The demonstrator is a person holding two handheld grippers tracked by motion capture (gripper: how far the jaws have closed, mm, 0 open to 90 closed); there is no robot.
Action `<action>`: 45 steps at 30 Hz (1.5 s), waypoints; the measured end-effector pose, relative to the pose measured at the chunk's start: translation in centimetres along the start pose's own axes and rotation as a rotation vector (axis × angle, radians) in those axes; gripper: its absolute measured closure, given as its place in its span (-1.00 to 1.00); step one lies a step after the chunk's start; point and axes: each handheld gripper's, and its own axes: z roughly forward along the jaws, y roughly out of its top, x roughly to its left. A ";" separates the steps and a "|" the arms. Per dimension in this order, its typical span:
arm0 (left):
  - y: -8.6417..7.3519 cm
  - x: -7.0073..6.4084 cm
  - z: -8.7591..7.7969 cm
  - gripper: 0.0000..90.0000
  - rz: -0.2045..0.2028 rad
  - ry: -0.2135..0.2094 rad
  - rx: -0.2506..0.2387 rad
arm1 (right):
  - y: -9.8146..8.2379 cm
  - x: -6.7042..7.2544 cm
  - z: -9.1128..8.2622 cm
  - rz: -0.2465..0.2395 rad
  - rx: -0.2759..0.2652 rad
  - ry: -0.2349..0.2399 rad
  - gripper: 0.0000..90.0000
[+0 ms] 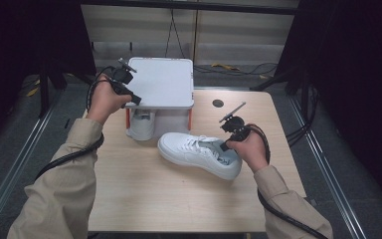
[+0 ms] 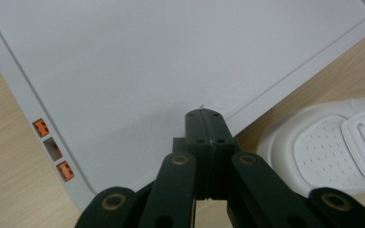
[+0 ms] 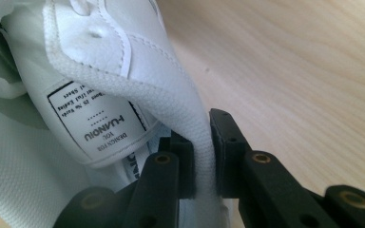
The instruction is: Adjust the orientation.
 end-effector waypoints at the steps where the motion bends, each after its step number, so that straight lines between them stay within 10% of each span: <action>1: 0.0 0.0 0.0 1.00 -0.001 0.002 0.000 | 0.2 -0.2 0.1 0.016 -0.002 -0.006 0.80; 8: 0.0 0.0 0.0 1.00 -0.008 -0.003 0.001 | 2.5 -1.2 1.9 0.147 -0.050 -0.030 0.70; 11: 0.1 0.0 0.0 1.00 0.001 0.002 0.009 | 2.7 0.4 2.9 0.090 -0.014 -0.004 0.57; 15: 0.2 -0.4 0.1 1.00 0.010 0.021 0.003 | 1.7 1.8 2.5 0.010 0.073 0.149 0.44; 29: 0.2 -0.6 0.3 1.00 0.005 0.034 -0.009 | 1.6 3.0 2.7 -0.124 0.059 0.046 0.35; 37: 0.0 -0.3 0.8 1.00 0.007 0.044 -0.036 | 2.1 3.1 3.7 -0.054 0.098 -0.009 0.79; 45: 0.3 -0.6 0.8 1.00 0.000 0.057 -0.016 | 2.6 2.4 2.0 0.083 -0.012 0.003 0.84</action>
